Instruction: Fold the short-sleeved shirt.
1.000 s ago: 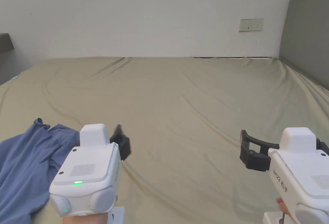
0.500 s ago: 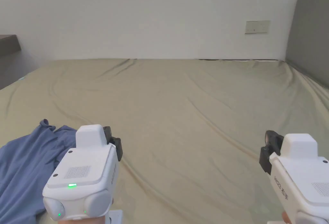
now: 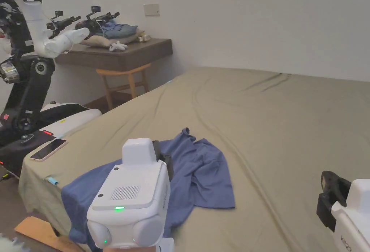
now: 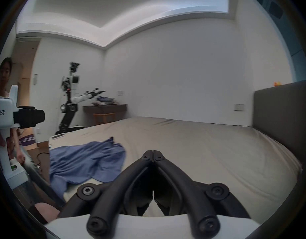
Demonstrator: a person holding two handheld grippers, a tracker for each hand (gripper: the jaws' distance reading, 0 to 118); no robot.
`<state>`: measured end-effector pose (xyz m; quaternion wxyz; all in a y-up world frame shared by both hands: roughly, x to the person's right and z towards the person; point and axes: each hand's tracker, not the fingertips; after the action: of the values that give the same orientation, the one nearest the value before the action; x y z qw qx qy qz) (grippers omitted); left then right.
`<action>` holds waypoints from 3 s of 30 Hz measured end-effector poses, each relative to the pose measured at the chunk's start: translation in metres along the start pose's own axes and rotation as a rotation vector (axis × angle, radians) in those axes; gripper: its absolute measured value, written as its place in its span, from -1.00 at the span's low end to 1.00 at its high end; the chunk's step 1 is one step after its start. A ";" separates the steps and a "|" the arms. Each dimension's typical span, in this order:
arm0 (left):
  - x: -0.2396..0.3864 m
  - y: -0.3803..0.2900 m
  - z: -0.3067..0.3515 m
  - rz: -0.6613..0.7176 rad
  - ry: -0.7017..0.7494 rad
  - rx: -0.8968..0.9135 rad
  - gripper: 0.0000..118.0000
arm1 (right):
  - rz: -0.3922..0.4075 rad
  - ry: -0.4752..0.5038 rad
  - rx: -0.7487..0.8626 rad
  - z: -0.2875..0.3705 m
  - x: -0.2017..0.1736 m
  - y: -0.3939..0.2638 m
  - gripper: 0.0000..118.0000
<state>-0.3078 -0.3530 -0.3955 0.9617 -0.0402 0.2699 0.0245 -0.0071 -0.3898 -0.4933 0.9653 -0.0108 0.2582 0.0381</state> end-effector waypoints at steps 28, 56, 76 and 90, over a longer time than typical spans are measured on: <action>0.064 -0.114 -0.341 -0.003 -0.220 -0.799 0.70 | 0.041 -0.002 -0.233 -0.086 0.046 -0.068 -1.00; 0.340 0.133 -0.102 -0.084 -0.836 -0.208 -0.93 | 0.095 -0.272 -0.146 0.128 0.200 0.032 -1.00; 0.607 -0.169 0.048 -0.442 -1.138 -0.684 -0.74 | 0.022 -0.589 -0.280 0.276 0.263 -0.015 -1.00; 0.314 -0.016 -0.004 -0.050 -0.678 -0.134 -0.35 | -0.065 -0.458 -0.216 0.200 0.241 -0.031 -1.00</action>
<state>-0.0411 -0.3611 -0.5617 0.9922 -0.0995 -0.0681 0.0308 0.3032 -0.3962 -0.4403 0.9925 -0.1133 0.0266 0.0360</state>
